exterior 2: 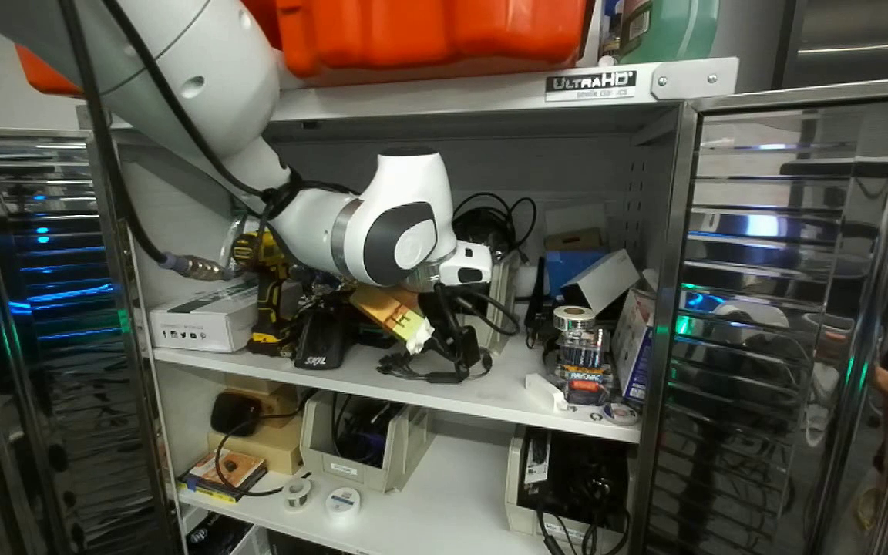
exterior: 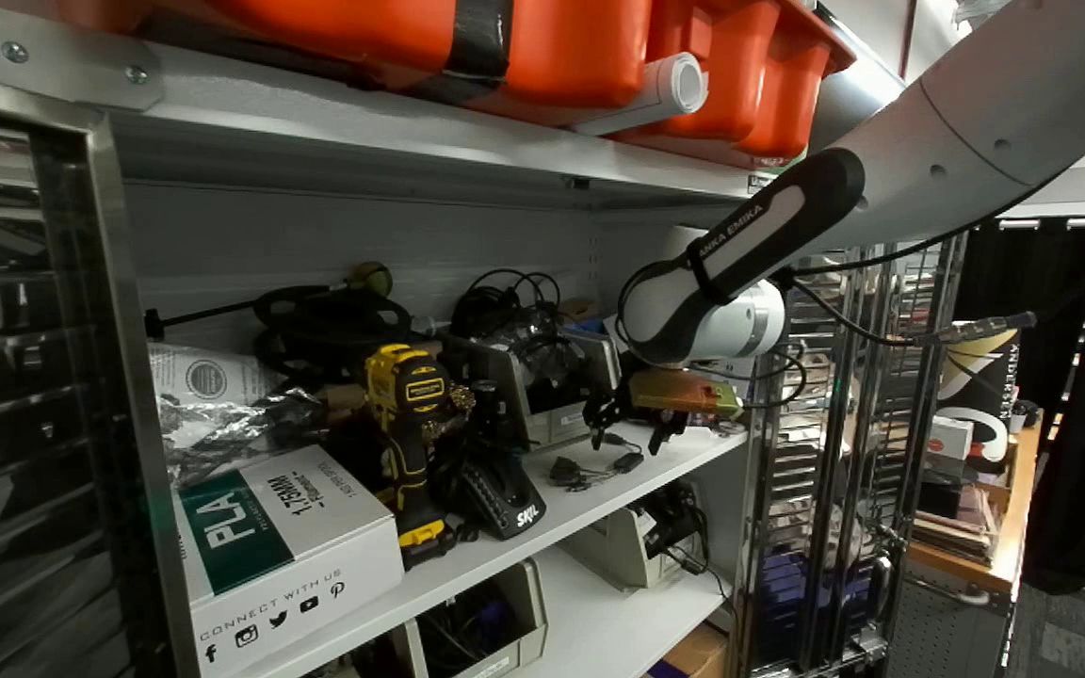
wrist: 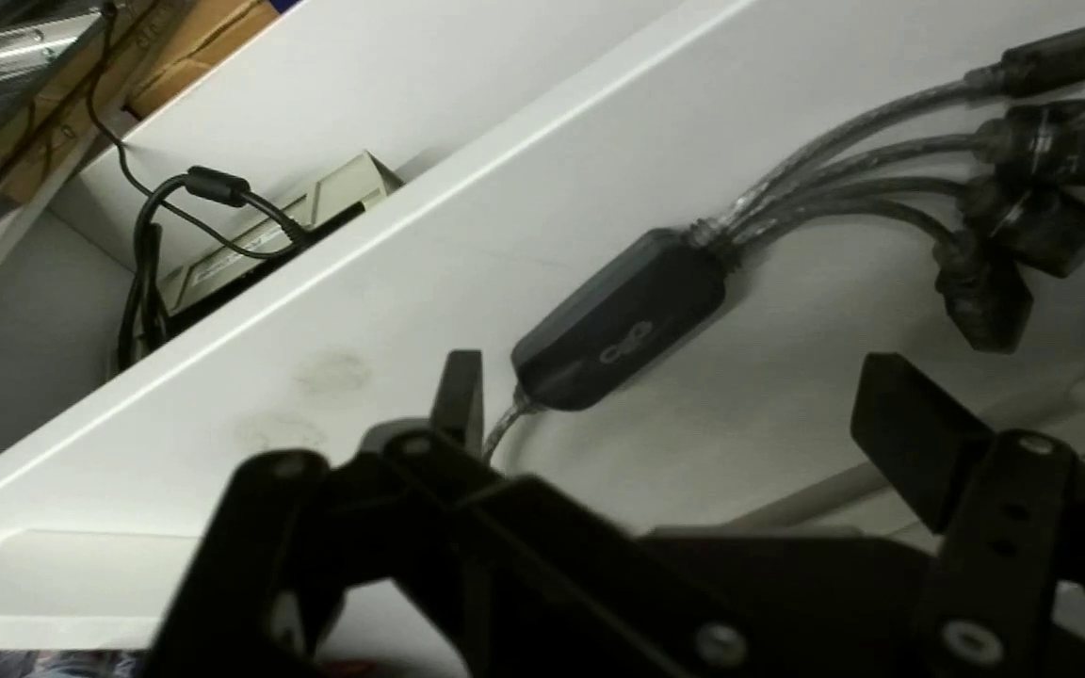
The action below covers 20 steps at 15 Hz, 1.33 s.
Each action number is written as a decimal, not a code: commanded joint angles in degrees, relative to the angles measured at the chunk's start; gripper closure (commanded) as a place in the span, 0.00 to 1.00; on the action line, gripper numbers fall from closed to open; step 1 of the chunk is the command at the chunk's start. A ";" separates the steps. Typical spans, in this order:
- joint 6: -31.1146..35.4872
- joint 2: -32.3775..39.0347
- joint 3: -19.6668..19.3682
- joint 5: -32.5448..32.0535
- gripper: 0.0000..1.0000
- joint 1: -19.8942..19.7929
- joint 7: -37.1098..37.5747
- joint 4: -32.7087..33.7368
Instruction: Put the multi USB charging cable in the gray box
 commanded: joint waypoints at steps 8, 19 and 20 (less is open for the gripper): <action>-7.14 3.98 -1.13 0.53 0.00 1.13 3.43 6.49; -12.39 5.56 -2.13 -1.66 0.36 1.59 3.98 9.40; -12.94 5.61 -2.05 -1.76 0.46 1.51 3.76 9.60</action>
